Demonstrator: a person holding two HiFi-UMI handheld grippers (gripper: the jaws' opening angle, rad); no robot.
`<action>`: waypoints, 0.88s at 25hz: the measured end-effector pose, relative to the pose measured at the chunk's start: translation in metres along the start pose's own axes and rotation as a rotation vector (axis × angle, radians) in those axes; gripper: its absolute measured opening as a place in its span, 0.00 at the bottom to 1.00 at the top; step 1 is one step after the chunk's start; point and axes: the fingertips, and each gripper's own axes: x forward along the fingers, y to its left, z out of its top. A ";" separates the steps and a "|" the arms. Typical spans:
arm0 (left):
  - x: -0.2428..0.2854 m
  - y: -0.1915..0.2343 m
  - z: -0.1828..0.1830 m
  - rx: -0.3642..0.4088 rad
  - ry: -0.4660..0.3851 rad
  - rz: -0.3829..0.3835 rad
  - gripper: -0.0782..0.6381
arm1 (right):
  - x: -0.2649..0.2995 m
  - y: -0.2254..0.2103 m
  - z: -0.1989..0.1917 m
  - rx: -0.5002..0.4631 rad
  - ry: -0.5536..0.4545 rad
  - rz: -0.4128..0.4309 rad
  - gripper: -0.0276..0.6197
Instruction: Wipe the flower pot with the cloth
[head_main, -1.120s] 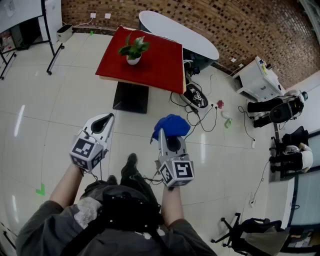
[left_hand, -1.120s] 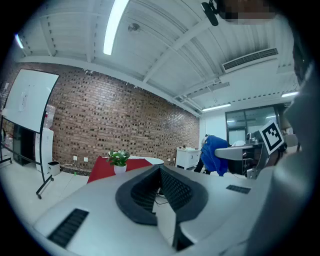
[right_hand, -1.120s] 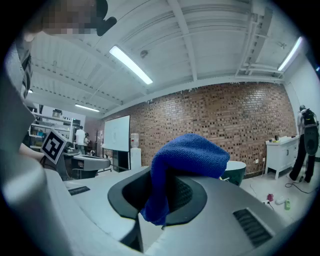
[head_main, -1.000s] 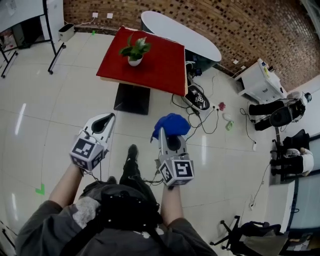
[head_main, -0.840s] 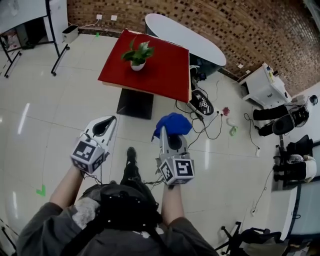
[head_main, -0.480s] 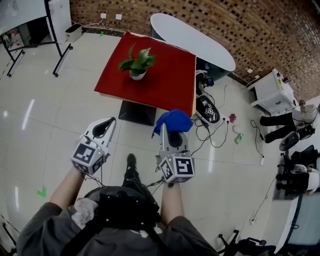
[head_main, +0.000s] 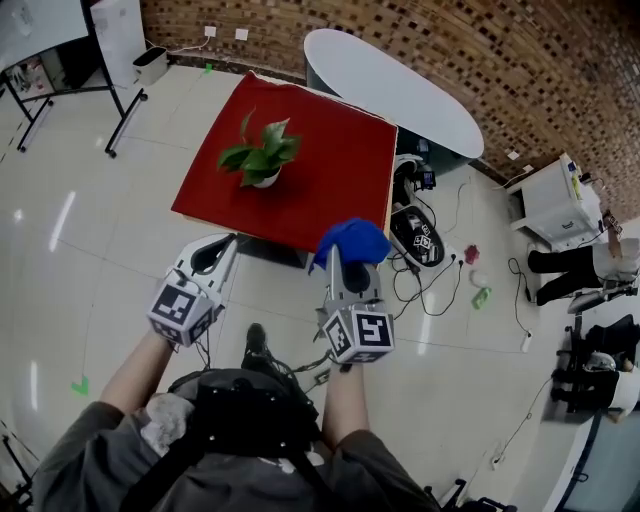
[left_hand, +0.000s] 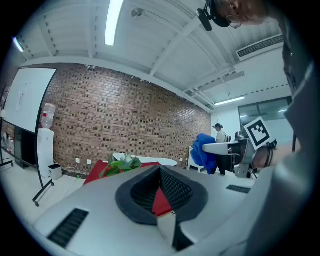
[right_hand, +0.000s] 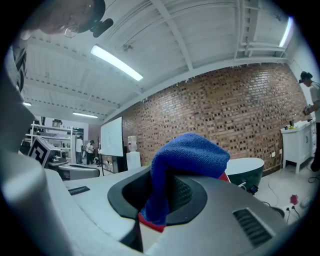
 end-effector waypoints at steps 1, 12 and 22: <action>0.011 0.000 0.001 0.000 -0.003 0.001 0.13 | 0.010 -0.008 0.000 0.002 0.001 0.010 0.16; 0.087 0.019 -0.021 0.012 0.083 0.075 0.33 | 0.076 -0.055 -0.004 0.021 0.015 0.110 0.16; 0.154 0.074 -0.044 0.015 0.063 0.131 0.65 | 0.126 -0.068 -0.015 0.032 0.070 0.101 0.16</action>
